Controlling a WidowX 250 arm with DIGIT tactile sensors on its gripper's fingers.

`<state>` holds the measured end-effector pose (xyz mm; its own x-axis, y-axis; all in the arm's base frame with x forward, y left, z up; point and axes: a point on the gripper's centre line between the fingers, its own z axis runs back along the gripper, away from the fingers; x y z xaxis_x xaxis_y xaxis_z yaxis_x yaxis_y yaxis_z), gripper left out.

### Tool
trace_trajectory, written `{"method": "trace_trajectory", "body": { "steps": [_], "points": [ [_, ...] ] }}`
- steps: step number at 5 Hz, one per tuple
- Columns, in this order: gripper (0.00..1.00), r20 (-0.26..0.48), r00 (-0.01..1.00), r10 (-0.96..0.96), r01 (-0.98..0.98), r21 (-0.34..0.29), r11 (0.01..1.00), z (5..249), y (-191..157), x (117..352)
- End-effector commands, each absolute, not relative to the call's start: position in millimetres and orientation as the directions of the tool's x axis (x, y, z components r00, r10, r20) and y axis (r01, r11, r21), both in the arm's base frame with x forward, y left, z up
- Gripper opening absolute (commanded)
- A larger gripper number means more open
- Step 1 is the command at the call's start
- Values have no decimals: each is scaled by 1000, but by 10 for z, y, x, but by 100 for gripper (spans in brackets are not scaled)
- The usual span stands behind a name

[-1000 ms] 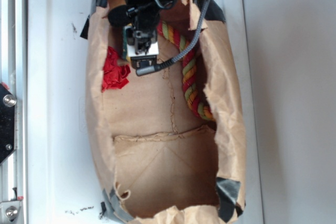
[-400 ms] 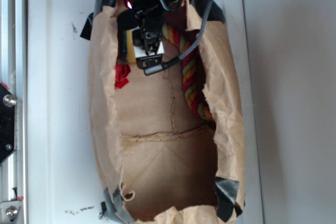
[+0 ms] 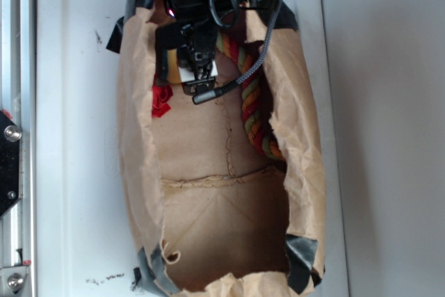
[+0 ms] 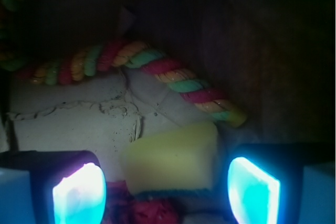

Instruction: Grab the green sponge.

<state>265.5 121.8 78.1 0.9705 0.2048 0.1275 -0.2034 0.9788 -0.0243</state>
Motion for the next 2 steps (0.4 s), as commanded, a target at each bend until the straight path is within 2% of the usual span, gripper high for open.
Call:
{"method": "trace_trajectory", "body": {
  "steps": [1, 2],
  "points": [
    [100, 138, 977, 160, -162, 2, 987, 756, 1106, 2800],
    [100, 115, 982, 150, -153, 17, 988, 647, 1058, 2848]
  ]
}}
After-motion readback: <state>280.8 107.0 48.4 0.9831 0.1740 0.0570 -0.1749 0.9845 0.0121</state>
